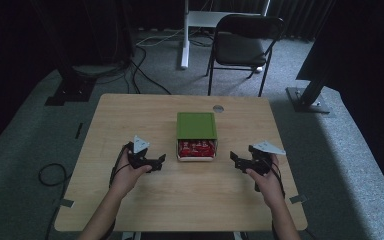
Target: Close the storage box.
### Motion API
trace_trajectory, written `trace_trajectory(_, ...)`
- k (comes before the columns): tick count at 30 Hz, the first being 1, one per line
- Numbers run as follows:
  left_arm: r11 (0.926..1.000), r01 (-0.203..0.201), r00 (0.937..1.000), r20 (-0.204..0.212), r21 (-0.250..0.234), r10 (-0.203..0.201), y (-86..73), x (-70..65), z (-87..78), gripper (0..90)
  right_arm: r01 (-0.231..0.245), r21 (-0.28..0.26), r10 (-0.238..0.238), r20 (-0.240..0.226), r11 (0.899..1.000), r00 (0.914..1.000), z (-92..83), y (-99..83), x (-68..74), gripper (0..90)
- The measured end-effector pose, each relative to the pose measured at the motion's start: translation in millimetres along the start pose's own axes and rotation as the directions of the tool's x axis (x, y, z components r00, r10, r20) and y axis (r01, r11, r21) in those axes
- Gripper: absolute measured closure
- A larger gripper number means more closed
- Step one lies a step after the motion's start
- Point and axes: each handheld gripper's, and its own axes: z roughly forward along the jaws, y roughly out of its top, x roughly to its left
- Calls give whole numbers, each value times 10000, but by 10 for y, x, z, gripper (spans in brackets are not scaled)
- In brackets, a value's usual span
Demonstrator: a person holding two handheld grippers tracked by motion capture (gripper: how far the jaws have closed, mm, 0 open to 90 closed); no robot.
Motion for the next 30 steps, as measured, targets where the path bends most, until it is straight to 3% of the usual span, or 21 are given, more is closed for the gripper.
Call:
trace_trajectory(18, 9967, 643, 9968, -507, 486, -618, -333, 234, -182, 69, 2, 571, -33, 540, 9984, 9985, -123, -299, -188, 133)
trace_trajectory(30, 9896, 1257, 9852, -1263, 695, -1163, -582, 436, -338, 69, 5, 867, -71, 760, 9962, 9971, -230, -481, -275, 132)
